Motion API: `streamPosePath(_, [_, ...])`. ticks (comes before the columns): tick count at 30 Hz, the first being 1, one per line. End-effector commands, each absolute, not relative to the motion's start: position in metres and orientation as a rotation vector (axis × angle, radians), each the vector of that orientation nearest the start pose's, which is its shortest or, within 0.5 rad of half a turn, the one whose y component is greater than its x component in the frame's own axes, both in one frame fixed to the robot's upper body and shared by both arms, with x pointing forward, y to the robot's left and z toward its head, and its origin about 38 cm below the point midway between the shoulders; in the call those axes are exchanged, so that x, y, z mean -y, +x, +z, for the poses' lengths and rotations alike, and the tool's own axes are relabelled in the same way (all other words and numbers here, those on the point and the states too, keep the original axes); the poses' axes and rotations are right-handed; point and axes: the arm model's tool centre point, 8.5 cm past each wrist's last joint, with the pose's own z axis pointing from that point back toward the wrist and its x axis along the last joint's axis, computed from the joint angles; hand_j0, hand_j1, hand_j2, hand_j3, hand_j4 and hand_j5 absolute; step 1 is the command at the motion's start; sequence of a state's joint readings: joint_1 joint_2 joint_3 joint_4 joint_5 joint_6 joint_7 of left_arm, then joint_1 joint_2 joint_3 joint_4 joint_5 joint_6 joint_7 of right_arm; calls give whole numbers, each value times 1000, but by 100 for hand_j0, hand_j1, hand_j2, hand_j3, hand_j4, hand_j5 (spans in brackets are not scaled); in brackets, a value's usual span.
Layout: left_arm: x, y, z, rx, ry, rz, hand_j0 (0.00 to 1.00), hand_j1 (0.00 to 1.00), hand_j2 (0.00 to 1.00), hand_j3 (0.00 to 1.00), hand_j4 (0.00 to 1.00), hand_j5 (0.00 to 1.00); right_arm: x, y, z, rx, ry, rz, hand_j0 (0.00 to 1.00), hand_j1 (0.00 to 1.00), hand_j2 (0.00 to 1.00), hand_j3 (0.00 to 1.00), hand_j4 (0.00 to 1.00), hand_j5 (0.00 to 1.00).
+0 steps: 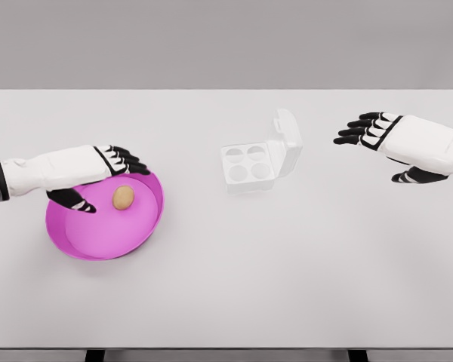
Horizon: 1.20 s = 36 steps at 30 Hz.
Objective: Pack egg into the box and close the box lid
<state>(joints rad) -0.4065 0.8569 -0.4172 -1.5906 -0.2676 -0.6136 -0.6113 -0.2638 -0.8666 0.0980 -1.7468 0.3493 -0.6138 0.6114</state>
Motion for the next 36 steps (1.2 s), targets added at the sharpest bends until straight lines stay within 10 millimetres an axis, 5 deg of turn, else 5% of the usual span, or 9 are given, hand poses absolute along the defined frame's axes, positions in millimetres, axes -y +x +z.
streamPosePath(1, [-319,387,206,1436,261,-2039,94,94,94,94,94,94,341,368,264,1552,-543,1998,100,100,100,100,100,100])
streamPosePath(6, [-318,387,204,1429,258,-2050,86,86,86,86,86,86,353,376,266,1545,-581,1947,100,100,100,100,100,100])
streamPosePath(11, [-314,387,197,1422,236,-2052,87,87,87,87,87,87,355,384,235,1525,-497,1879,100,100,100,100,100,100])
streamPosePath(19, [-308,392,190,1374,297,-2110,86,86,86,86,86,86,370,384,254,1530,-582,1859,100,100,100,100,100,100])
streamPosePath(28, [-306,398,184,1306,381,-2175,86,86,86,86,86,86,330,376,270,1720,-635,1814,100,100,100,100,100,100])
streamPosePath(33, [-307,402,184,1267,430,-2208,87,87,87,87,87,87,335,373,267,1723,-649,1776,100,100,100,100,100,100])
streamPosePath(36, [-306,402,181,1246,445,-2227,87,87,87,87,87,87,358,368,269,1684,-720,1727,100,100,100,100,100,100])
